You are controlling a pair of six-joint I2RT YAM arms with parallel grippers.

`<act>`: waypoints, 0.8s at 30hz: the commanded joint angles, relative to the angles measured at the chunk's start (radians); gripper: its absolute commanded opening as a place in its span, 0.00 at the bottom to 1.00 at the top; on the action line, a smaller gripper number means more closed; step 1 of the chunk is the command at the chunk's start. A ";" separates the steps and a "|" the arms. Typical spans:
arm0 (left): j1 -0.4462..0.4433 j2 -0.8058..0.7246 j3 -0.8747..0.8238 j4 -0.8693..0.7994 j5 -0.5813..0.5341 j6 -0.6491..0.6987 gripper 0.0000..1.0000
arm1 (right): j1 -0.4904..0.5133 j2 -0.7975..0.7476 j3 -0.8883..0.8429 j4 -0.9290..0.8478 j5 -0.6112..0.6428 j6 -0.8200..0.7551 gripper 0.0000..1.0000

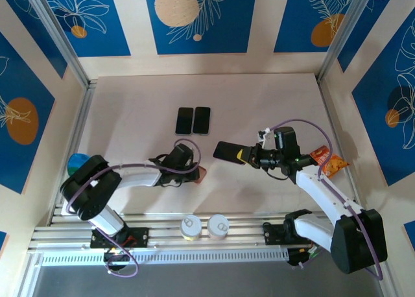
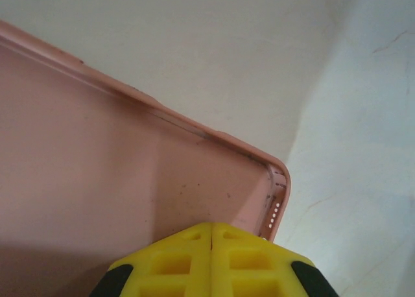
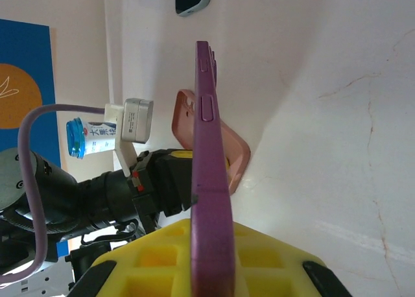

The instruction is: Put the phone into the phone case

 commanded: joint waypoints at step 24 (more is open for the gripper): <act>0.176 -0.362 -0.084 -0.143 -0.120 -0.012 0.00 | 0.214 0.103 0.036 0.097 -0.014 -0.006 0.00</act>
